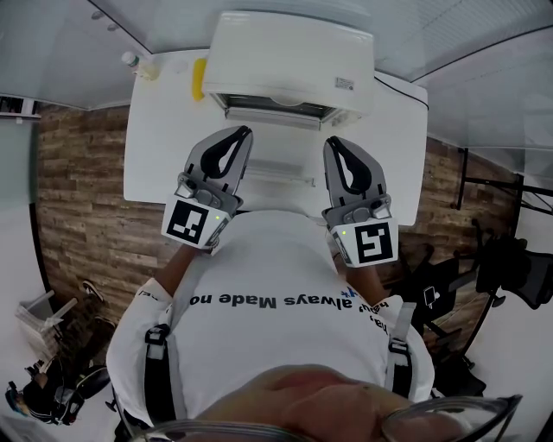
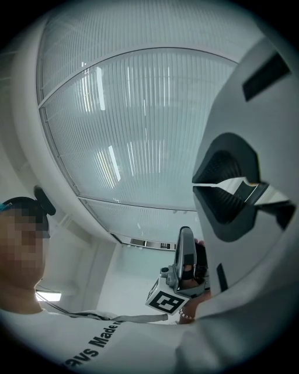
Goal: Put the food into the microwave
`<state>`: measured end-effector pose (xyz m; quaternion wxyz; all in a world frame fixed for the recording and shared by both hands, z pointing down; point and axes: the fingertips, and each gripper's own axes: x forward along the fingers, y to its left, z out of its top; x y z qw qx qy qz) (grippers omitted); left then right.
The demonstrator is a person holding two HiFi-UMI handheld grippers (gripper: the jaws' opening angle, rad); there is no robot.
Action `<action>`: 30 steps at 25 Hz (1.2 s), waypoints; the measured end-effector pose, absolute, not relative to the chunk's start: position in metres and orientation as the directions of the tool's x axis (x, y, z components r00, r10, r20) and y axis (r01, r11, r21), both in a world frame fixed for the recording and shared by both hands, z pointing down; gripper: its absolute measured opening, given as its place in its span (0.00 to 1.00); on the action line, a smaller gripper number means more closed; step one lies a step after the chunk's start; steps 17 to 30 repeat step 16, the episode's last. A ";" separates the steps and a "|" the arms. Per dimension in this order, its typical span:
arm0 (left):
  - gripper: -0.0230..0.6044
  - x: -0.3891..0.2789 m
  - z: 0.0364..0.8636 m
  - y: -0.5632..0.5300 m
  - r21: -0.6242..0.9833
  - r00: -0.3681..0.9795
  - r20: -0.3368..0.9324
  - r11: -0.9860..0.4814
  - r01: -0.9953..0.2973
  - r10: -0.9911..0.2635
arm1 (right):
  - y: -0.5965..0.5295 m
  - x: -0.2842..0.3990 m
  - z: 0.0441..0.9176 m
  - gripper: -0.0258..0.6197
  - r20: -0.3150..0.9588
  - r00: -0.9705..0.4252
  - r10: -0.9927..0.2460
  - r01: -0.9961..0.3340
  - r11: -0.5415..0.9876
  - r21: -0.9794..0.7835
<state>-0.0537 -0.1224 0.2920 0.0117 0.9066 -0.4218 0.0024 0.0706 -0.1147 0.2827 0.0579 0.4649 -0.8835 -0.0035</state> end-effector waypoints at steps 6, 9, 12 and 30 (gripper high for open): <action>0.07 -0.054 0.293 -0.123 0.024 0.643 0.014 -0.642 -0.766 -0.766 | -0.116 0.069 0.283 0.07 0.099 -0.565 -0.819 -0.818 0.572 0.057; 0.07 -0.054 0.291 -0.123 0.026 0.644 0.012 -0.644 -0.765 -0.765 | -0.116 0.068 0.281 0.07 0.096 -0.566 -0.819 -0.818 0.572 0.060; 0.07 -0.054 0.291 -0.123 0.027 0.645 0.009 -0.645 -0.764 -0.764 | -0.116 0.067 0.281 0.07 0.097 -0.566 -0.819 -0.818 0.572 0.057; 0.07 -0.054 0.290 -0.123 0.027 0.648 0.006 -0.648 -0.762 -0.762 | -0.116 0.067 0.282 0.07 0.099 -0.565 -0.819 -0.819 0.571 0.058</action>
